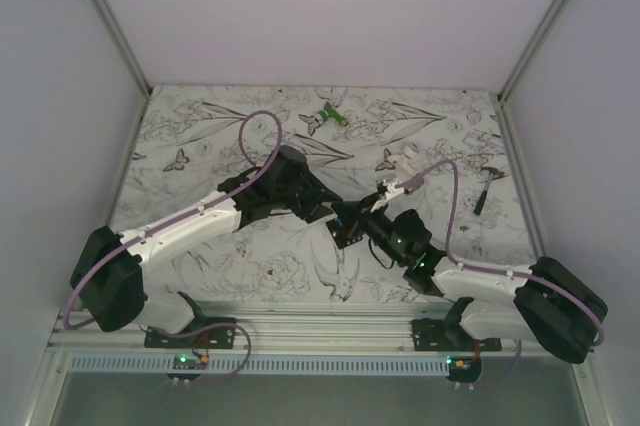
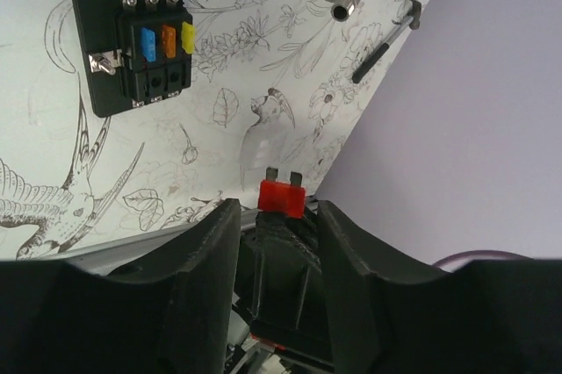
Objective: Snap on the fuse box
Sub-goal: Pick up the fuse from the center of the board.
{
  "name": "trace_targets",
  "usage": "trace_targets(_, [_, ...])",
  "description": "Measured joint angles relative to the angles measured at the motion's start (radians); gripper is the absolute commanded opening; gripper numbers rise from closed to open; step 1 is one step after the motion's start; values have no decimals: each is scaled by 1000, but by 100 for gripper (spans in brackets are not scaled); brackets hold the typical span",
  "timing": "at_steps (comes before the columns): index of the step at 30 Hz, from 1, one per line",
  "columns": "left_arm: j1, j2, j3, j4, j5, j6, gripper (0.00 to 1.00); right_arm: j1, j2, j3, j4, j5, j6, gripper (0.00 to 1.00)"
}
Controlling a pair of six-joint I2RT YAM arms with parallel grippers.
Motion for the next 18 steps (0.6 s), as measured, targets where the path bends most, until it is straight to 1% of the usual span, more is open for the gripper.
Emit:
trace_targets(2, [-8, 0, 0, 1, 8, 2, 53, 0, -22, 23, -66, -13, -25, 0])
trace_targets(5, [-4, -1, -2, 2, 14, 18, 62, 0, -48, 84, -219, -41, -66, 0])
trace_targets(8, [17, -11, -20, 3, 14, 48, 69, -6, -68, 145, -381, -68, -96, 0])
trace_targets(12, [71, -62, -68, 2, 10, 109, 74, -40, -82, 209, -613, -115, -125, 0])
trace_targets(15, [127, -126, -113, -3, 8, 177, 82, -81, -77, 269, -800, -157, -145, 0])
trace_targets(18, [183, -190, -147, -19, 6, 265, 87, -117, -47, 353, -965, -188, -172, 0])
